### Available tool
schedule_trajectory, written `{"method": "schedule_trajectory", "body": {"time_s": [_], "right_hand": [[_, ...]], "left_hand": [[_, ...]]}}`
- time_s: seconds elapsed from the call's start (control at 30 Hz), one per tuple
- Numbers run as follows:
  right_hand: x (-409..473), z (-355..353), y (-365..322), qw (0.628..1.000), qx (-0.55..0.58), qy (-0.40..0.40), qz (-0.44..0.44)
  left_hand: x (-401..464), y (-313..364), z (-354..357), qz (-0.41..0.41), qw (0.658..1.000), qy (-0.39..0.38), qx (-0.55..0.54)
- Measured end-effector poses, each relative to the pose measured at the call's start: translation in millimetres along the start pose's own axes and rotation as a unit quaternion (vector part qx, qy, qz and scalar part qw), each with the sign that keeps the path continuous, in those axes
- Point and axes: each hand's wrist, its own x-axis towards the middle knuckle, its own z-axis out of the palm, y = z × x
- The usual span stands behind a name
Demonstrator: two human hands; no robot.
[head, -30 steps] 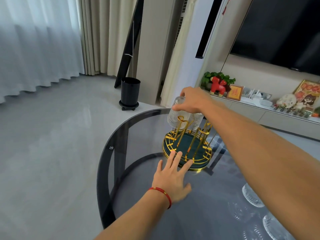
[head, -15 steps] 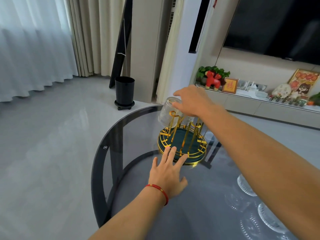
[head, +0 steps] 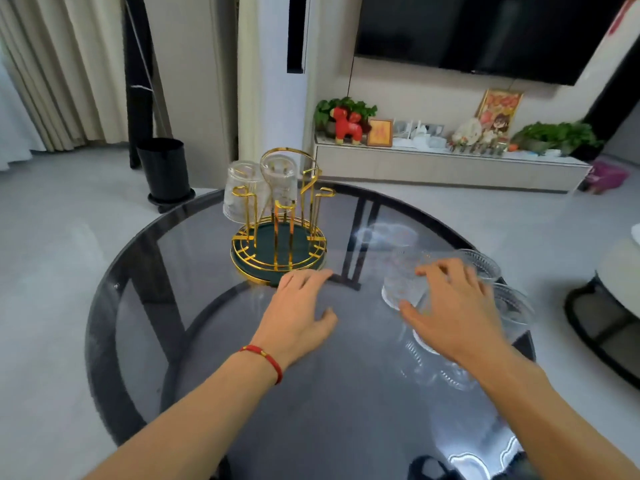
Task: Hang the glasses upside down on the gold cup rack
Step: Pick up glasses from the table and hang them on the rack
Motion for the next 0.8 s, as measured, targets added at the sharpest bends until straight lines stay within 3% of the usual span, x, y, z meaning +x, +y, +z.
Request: {"method": "schedule_trajectory", "body": {"time_s": [0.17, 0.37, 0.47, 0.53, 0.6, 0.73, 0.8], "right_hand": [[-8.2, 3.2, 31.1, 0.992, -0.103, -0.064, 0.041], [-9.3, -3.5, 32.0, 0.994, -0.113, -0.013, -0.002], [-16.6, -5.3, 26.4, 0.997, 0.035, 0.015, -0.062], [-22.4, -7.4, 17.9, 0.975, 0.204, -0.004, -0.090], [-27.3, -7.1, 7.2, 0.946, 0.304, -0.019, -0.115], [-33.7, -0.1, -14.3, 0.904, 0.402, -0.043, -0.140], [-31.6, 2.3, -19.9, 0.876, 0.459, -0.092, -0.117]], "left_hand": [[-9.2, 2.7, 3.6, -0.008, 1.000, -0.007, 0.009], [-12.0, 9.7, 3.0, -0.021, 1.000, -0.021, -0.001], [-12.5, 22.6, 5.5, -0.005, 0.997, -0.055, -0.054], [-15.8, 34.4, 8.4, 0.000, 0.991, -0.086, -0.099], [-21.2, 47.9, 13.0, 0.008, 0.981, -0.105, -0.161], [-21.7, 58.0, 10.5, -0.006, 0.966, -0.049, -0.255], [-17.9, 54.3, -0.7, -0.046, 0.955, -0.015, -0.291]]}}
